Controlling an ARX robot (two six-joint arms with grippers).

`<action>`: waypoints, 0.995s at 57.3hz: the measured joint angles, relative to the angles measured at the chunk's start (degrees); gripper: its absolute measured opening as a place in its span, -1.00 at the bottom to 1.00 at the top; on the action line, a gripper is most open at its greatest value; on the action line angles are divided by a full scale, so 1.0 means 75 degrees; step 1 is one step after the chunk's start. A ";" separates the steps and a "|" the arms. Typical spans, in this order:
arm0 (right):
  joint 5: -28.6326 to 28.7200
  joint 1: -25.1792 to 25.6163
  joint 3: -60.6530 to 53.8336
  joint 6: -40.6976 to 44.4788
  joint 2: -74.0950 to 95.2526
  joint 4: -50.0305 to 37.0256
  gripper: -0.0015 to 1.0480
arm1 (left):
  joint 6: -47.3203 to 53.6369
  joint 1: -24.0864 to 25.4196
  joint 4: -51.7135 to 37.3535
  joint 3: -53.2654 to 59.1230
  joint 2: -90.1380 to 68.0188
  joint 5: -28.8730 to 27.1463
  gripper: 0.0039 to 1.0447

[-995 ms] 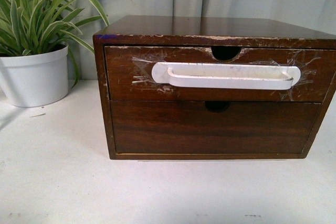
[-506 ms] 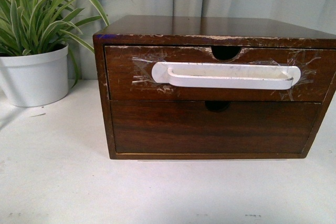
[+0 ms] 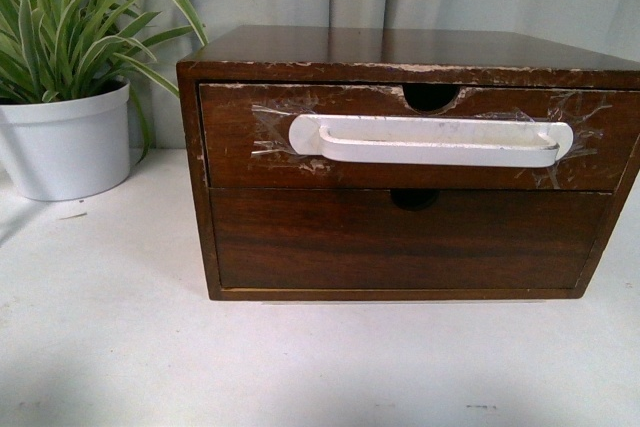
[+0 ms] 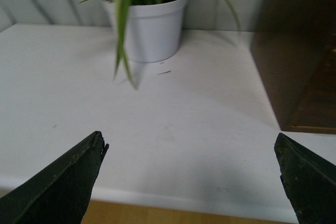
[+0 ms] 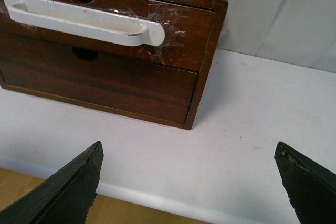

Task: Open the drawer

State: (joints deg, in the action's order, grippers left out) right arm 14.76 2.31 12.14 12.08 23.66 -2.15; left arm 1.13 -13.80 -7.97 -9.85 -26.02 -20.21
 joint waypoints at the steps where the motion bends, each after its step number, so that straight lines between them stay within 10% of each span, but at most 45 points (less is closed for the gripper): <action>1: 0.0070 -0.0012 0.0166 0.0157 0.0236 0.0044 0.83 | 0.0187 0.0000 -0.0105 -0.0117 -0.0245 0.0239 0.89; 28: 0.1276 -0.0568 0.3856 0.3048 0.4310 0.1664 0.83 | 0.4377 -0.0323 0.1236 -0.4089 -0.4954 0.5397 0.89; 57: 0.1647 -0.0979 0.5683 0.4473 0.6292 0.3142 0.83 | 0.5802 -0.1014 0.2795 -0.6435 -0.7143 0.6540 0.89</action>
State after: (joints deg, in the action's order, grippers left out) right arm 27.11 -5.04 54.76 45.63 70.85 21.41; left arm 44.64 -21.41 12.99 -58.11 -79.59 28.84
